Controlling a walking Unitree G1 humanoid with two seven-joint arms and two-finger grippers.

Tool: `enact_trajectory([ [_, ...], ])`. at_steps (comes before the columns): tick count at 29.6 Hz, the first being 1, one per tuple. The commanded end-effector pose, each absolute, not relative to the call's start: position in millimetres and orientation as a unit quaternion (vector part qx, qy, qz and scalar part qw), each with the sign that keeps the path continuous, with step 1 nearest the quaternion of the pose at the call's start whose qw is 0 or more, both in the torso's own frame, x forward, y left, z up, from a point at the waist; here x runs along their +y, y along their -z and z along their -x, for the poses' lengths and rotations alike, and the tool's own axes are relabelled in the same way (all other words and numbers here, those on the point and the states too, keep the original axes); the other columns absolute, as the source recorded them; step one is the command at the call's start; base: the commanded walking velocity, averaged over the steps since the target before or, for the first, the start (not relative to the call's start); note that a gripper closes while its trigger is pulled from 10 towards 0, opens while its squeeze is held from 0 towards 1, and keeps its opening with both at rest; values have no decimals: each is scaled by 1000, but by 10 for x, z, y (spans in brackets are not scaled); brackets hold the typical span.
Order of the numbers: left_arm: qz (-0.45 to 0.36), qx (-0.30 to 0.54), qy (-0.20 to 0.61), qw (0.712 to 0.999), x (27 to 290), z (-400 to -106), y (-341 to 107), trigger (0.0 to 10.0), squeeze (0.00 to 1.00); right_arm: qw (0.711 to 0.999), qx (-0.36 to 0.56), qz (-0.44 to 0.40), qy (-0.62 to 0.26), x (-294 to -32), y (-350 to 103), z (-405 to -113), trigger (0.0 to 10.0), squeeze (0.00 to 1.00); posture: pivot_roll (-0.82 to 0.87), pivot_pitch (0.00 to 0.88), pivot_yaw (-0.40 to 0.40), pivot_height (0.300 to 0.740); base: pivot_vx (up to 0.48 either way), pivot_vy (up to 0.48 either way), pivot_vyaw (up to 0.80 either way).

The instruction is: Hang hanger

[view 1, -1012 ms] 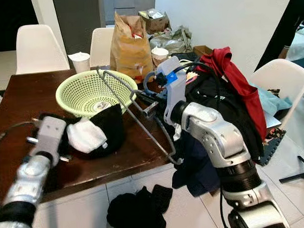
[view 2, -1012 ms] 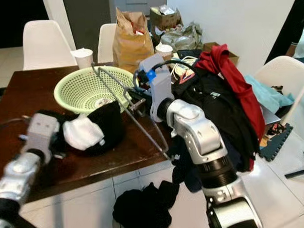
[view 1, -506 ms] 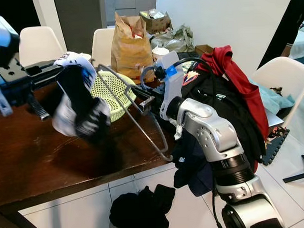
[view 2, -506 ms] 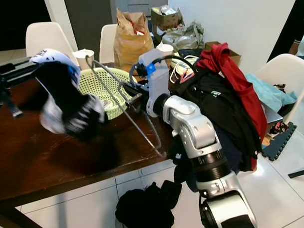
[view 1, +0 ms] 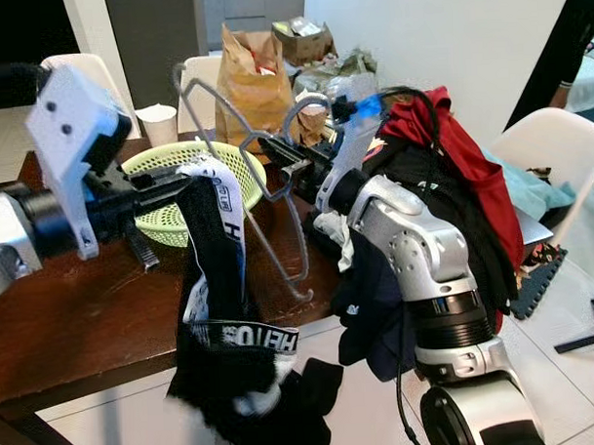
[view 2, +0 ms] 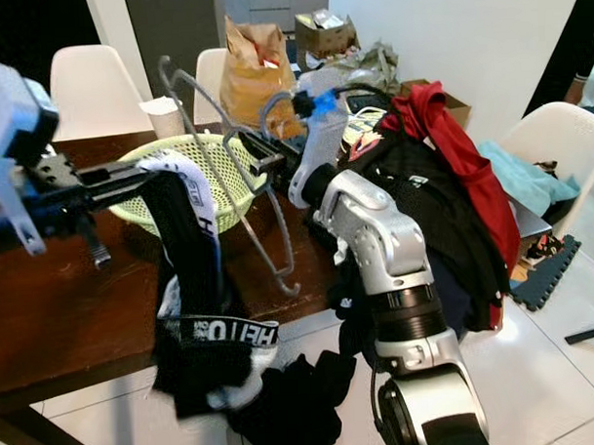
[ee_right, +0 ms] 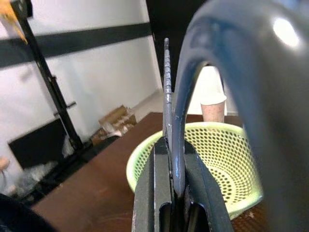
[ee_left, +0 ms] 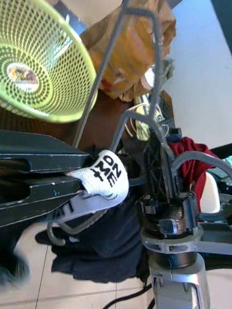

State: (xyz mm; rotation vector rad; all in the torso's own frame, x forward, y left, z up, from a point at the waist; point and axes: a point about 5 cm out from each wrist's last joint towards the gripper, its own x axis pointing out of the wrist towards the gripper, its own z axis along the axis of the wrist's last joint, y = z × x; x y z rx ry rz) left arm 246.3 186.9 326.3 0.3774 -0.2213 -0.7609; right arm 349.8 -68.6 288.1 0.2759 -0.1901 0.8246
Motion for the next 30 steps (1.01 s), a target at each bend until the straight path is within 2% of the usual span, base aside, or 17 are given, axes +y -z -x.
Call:
enact_trajectory([
  [1,-164,-93,385,903,1764,-2499,-3140,10000,0,895,-98,-146,-409,-675,-2929,-3495,10000,0,29,0,-31,740,-345,0,0],
  [7,-120,-80,404,903,1518,-2581,-2930,10000,0,889,-107,-169,-412,-738,-2961,-3476,10000,0,18,0,-27,740,-350,0,0],
  [13,-116,-69,415,900,1438,-2583,-2860,10000,0,888,-106,-174,-411,-777,-2947,-3477,10000,0,14,0,-22,740,-371,0,0],
  [17,-119,-67,405,904,1424,-2639,-2795,10000,0,900,-98,-167,-390,-869,-2905,-3515,10000,0,2,0,-22,740,-266,0,0],
  [18,-123,-72,383,913,1451,-2698,-2780,10000,0,907,-93,-156,-379,-911,-2885,-3533,10000,0,-3,0,-22,740,0,0,0],
  [20,-123,-72,383,913,1451,-2698,-2780,10000,0,907,-93,-156,-379,-911,-2885,-3533,10000,0,-3,0,-22,740,0,0,0],
  [24,-128,-81,290,945,1637,-2899,-2727,10000,0,925,-79,-147,-343,-1018,-2826,-3587,10000,0,-10,0,-21,740,0,0,-788],
  [29,-147,-73,234,958,1771,-2985,-2650,10000,0,936,-68,-133,-319,-1077,-2760,-3615,10000,0,-13,0,-23,740,0,0,-788],
  [30,-160,-60,214,962,1827,-3011,-2575,10000,0,944,-50,-101,-309,-1143,-2654,-3617,10000,0,-14,0,-23,740,0,0,-788],
])
